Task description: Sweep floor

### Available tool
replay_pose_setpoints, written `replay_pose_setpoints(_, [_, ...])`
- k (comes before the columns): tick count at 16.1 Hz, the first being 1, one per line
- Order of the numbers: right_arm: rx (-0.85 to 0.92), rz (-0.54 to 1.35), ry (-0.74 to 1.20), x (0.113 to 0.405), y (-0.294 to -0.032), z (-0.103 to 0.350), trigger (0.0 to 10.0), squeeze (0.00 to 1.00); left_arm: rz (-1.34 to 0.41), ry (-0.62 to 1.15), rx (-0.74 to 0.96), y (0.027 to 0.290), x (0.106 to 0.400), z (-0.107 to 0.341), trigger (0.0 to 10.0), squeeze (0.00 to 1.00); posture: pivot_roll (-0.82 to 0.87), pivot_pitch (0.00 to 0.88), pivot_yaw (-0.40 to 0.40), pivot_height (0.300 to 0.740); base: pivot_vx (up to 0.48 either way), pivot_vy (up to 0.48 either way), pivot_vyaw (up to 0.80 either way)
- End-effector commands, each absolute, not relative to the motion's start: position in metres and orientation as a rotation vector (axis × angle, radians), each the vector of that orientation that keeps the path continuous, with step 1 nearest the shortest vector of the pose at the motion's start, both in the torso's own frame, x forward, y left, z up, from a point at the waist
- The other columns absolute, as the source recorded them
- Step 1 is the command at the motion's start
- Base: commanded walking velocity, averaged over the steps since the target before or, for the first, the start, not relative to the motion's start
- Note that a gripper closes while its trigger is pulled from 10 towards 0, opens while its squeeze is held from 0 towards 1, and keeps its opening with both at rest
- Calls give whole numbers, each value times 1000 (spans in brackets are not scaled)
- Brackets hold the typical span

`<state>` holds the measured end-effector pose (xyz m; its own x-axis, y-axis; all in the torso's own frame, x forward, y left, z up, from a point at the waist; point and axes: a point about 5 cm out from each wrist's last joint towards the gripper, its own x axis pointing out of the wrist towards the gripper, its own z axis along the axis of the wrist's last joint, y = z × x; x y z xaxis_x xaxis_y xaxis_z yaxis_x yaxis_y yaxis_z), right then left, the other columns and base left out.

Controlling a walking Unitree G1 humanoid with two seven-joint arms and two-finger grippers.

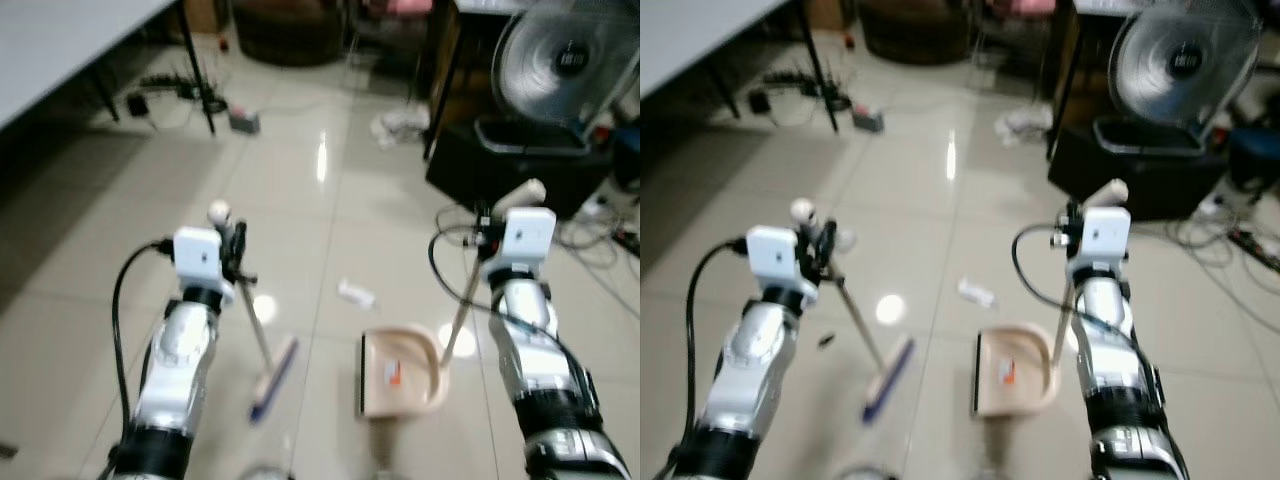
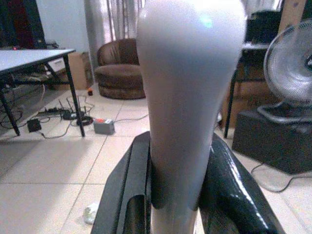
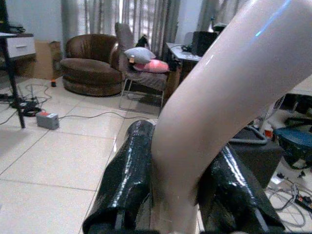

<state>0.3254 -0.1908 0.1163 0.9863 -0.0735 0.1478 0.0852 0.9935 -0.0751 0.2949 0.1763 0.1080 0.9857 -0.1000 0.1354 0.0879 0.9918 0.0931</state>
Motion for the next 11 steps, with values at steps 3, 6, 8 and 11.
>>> replay_pose_setpoints(3, [-65,-78,-178,327,-193,122,10000,0,-82,-174,108,178,297,116,10000,0,6,79,8,740,472,0,-533])
replay_pose_setpoints(6, [-59,-77,-178,326,-191,121,10000,0,-77,-178,113,181,297,117,10000,0,9,81,9,740,470,0,0])
replay_pose_setpoints(8, [-50,-73,-171,326,-190,119,10000,0,-73,-179,119,183,297,118,10000,0,10,82,11,740,471,0,0])
replay_pose_setpoints(11, [-24,-61,-159,326,-189,116,10000,0,-70,-182,132,186,299,119,10000,0,12,79,15,740,471,0,0])
